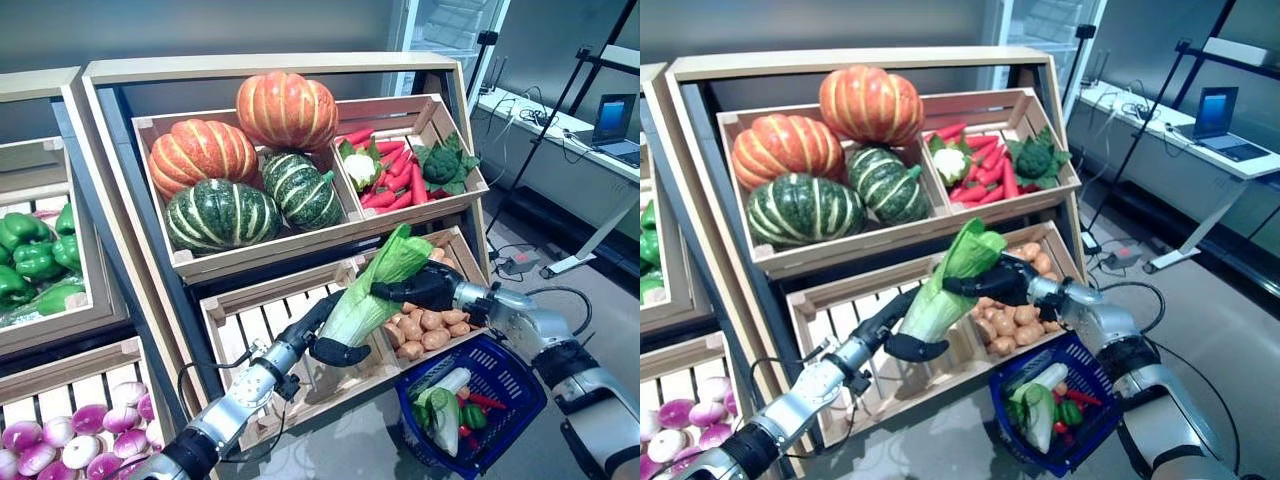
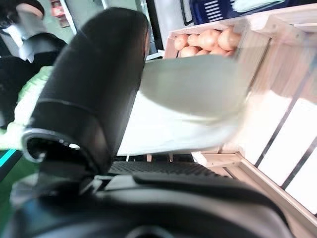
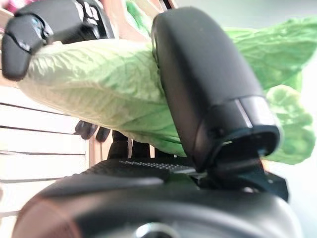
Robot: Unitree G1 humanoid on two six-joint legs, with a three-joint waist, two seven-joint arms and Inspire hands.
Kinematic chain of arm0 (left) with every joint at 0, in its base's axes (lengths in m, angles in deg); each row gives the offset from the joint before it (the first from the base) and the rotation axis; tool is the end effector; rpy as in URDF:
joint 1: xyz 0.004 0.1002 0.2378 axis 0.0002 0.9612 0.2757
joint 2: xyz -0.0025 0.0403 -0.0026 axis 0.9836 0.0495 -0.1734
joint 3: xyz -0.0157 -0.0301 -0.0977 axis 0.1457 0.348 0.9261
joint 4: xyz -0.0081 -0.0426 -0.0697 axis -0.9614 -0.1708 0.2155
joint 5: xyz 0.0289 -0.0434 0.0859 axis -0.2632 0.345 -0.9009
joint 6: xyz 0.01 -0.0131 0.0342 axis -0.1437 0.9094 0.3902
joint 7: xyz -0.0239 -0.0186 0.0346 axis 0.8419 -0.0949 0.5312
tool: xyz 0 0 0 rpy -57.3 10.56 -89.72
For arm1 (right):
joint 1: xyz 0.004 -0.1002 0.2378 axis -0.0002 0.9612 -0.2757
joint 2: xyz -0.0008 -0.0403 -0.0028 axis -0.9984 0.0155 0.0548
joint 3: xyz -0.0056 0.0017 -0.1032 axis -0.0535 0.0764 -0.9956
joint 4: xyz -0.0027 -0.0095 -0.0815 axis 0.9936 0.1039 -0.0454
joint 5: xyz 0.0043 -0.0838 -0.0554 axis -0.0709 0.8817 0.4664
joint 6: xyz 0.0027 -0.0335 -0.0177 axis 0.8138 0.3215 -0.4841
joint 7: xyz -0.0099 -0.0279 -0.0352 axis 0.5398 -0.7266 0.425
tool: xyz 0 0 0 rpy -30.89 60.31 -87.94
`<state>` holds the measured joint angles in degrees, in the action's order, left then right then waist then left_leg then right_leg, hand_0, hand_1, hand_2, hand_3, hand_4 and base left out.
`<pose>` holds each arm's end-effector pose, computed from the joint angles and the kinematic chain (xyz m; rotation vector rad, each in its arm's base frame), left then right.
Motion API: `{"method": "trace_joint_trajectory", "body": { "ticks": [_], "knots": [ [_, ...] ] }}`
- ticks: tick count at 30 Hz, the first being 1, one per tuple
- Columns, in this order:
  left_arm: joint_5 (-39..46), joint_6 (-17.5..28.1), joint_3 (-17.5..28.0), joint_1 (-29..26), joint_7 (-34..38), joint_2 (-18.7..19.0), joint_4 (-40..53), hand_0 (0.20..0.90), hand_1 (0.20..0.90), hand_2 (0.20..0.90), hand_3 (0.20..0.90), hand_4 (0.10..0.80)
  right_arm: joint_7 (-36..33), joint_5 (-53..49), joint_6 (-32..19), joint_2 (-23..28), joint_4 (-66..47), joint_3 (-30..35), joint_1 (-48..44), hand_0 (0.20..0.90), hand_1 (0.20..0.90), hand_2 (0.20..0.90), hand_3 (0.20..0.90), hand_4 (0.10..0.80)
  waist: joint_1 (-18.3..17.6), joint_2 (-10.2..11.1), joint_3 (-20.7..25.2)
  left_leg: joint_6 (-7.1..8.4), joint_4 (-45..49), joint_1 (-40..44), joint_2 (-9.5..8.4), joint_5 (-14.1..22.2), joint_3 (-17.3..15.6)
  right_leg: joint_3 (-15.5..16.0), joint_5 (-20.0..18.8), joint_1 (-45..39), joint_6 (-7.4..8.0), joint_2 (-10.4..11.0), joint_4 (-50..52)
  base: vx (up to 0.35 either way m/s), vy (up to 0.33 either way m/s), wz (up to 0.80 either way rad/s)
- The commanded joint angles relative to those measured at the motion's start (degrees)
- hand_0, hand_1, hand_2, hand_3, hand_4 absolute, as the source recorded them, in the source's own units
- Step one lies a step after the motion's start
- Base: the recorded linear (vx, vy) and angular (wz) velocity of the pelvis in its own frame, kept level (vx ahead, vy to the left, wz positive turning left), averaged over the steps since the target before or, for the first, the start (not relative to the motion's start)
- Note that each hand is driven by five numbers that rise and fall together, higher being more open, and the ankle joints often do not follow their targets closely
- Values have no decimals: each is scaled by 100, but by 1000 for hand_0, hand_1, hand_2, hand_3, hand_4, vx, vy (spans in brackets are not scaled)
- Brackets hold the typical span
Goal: Put vegetables into the basket
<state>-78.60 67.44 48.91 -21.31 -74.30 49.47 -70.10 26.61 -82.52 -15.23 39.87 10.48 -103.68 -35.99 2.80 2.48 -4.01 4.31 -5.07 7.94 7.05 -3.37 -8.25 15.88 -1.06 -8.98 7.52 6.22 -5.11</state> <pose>0.2104 0.1686 0.0097 0.4345 -0.0015 -0.5118 0.2969 -0.2331 0.0834 0.2781 0.2896 0.8028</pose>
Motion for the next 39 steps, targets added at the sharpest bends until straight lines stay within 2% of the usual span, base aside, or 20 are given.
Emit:
{"method": "trace_joint_trajectory", "body": {
  "ticks": [1, 7, 13, 21, 29, 33, 35, 39],
  "knots": [
    [-96, 533, 437, -378, 139, 59, -255, 900, 900, 900, 900, 800, -118, -431, -825, 460, 233, 788, -501, 300, 300, 300, 300, 400, -24, 209, 173, -53, 7, 100, 15, 483, -313, -26, 9, -51, -122, 51, 11, -32, -16, -4],
    [-197, 508, 702, -66, 167, 218, -274, 900, 900, 900, 900, 800, -510, -233, -1046, 666, 505, 958, -35, 300, 300, 300, 300, 400, -58, 204, 109, -54, 7, 128, 35, 468, -377, -83, -13, -41, -121, 37, 11, -7, -16, -6],
    [-174, 486, 1005, 79, 370, 257, -301, 900, 900, 900, 900, 800, -954, 455, -1346, 718, 680, 1186, 540, 300, 300, 300, 300, 400, -111, 188, 6, -66, 7, 128, 57, 451, -451, -126, -37, -19, -119, 34, 11, 0, -4, -2],
    [-403, 243, 1088, 108, 633, 264, -294, 900, 900, 900, 900, 800, -2113, 1206, -1618, 856, 1250, 1428, 767, 300, 300, 300, 300, 400, -162, 172, -96, -68, 7, 198, 83, 483, -517, -173, -31, -59, -123, 13, 11, 4, -9, -3],
    [-388, 106, 1071, 164, 645, 309, -253, 900, 900, 900, 900, 800, -2881, 1402, -1558, 611, 1906, 1673, 785, 300, 300, 300, 300, 400, -133, 101, -173, -94, 8, 357, 96, 497, -653, -168, 8, -172, -134, 16, 23, 45, -11, -5],
    [-241, 41, 910, -174, 752, 454, -73, 900, 900, 900, 900, 800, -3372, 1374, -1799, 521, 2301, 1724, 496, 300, 300, 300, 300, 400, -60, 24, -629, -122, 1277, -397, 206, 824, -500, -3, 464, 512, -204, 246, 1346, -160, -42, -9],
    [-66, 25, 831, -569, 886, 541, -172, 900, 900, 900, 900, 800, -3700, 1214, -1943, 524, 2449, 1741, 234, 300, 300, 300, 300, 400, -76, -50, -1105, -78, 2152, -979, 360, 1183, -355, -74, 739, 961, -189, 421, 2040, -293, -48, 4],
    [15, 58, 688, -748, 1035, 536, -141, 900, 900, 900, 900, 800, -3691, 1039, -1920, 557, 2594, 1784, -81, 300, 300, 300, 300, 400, -87, -178, -1527, -126, 3201, -1704, 419, 1573, -213, -92, 1070, 1496, -307, 628, 2918, -179, 12, 3]
  ]
}}
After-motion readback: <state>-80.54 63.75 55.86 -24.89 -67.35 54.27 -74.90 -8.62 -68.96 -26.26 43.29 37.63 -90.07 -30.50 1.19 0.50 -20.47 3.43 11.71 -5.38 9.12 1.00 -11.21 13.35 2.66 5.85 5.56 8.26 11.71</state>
